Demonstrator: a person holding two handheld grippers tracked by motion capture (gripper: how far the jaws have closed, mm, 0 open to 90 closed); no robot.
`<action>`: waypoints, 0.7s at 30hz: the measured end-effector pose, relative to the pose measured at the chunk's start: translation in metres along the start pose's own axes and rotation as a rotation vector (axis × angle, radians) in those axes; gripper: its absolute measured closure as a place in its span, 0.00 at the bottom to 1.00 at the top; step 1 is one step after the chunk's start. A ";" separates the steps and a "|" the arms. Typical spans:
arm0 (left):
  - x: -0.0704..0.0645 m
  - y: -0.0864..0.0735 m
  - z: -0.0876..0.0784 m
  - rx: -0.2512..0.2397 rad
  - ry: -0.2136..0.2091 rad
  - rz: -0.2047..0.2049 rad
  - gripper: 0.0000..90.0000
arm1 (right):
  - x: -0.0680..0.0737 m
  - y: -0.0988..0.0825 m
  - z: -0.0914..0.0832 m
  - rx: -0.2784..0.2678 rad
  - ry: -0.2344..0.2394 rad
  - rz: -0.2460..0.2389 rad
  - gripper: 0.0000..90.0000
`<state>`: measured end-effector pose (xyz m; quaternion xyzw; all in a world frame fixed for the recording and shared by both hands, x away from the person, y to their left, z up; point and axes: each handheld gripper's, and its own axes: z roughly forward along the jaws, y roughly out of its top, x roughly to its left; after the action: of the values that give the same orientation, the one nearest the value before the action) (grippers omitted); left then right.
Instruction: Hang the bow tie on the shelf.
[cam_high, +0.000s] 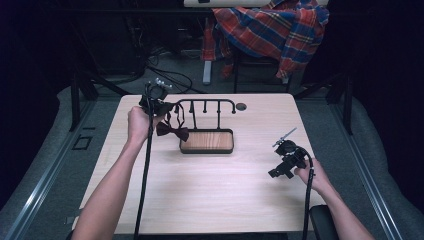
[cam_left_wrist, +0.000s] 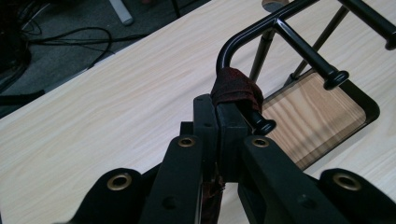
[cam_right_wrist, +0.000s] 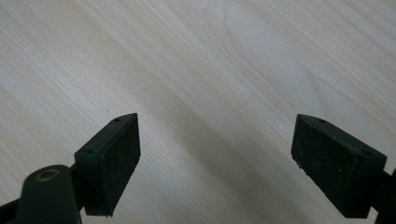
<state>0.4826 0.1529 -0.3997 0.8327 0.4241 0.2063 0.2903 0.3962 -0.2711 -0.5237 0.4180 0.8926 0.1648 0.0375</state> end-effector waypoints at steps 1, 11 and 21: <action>0.000 0.000 0.001 0.005 0.001 0.004 0.98 | 0.000 0.000 0.000 0.001 0.000 0.000 0.17; -0.003 -0.004 0.006 0.023 0.019 0.032 0.97 | 0.000 0.000 0.000 0.021 -0.003 -0.011 0.17; -0.004 -0.012 0.013 0.045 0.018 0.040 0.85 | 0.002 -0.001 0.005 -0.010 0.002 0.026 0.17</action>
<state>0.4807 0.1509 -0.4177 0.8454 0.4143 0.2100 0.2635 0.3944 -0.2688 -0.5284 0.4294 0.8862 0.1702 0.0364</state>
